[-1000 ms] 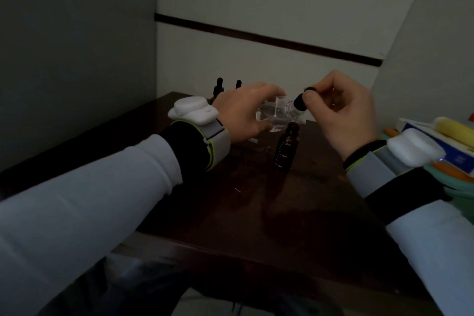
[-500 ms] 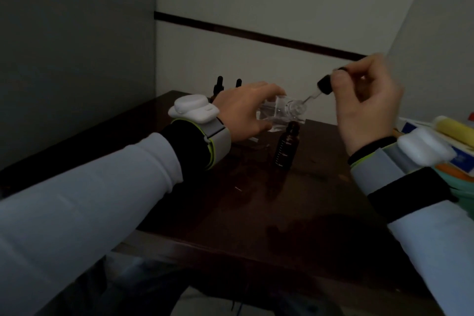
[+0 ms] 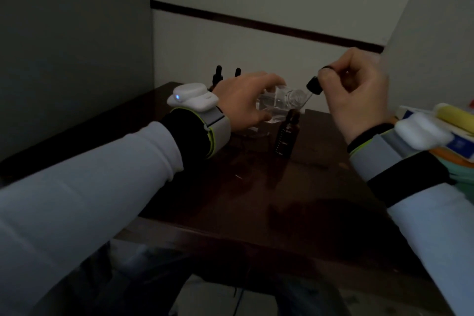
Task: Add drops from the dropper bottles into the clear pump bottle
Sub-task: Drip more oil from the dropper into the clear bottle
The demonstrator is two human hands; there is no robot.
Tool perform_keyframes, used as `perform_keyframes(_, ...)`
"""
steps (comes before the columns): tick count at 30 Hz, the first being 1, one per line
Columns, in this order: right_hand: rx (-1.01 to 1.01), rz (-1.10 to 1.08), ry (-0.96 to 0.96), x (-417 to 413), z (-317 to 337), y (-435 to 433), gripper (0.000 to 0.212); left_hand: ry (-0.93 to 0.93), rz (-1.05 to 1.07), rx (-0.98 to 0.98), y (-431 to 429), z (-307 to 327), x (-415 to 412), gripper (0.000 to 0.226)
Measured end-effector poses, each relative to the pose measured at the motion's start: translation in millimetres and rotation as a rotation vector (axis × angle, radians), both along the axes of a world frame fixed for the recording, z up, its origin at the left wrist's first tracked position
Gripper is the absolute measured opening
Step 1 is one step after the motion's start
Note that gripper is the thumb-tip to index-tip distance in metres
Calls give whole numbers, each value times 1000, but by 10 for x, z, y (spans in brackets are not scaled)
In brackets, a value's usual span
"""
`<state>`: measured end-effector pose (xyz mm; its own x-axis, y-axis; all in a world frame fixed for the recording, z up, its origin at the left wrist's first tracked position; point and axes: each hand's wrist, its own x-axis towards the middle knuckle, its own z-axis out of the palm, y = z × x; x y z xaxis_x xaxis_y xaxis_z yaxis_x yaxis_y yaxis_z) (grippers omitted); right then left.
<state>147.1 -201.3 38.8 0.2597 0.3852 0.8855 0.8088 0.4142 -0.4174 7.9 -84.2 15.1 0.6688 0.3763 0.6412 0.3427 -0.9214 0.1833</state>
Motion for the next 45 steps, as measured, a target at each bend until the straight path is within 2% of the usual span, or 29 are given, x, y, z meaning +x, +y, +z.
perform_keyframes(18,-47,7,-12,6,2,9,22,12,-16,1,20,-9,16,56)
perform_keyframes(28,179,-13,65,23,85,-58,16,17,-7,-4,4,2,4,55)
perform_keyframes(30,138,-1,53,15,59,-36,20,0,-9,-5,-3,-1,0,54)
perform_keyframes(35,-130,-13,-84,-18,-80,64,25,2,13,10,1,-4,1,54)
perform_keyframes(45,-114,27,-32,14,-69,72,25,15,18,7,-2,-3,13,55)
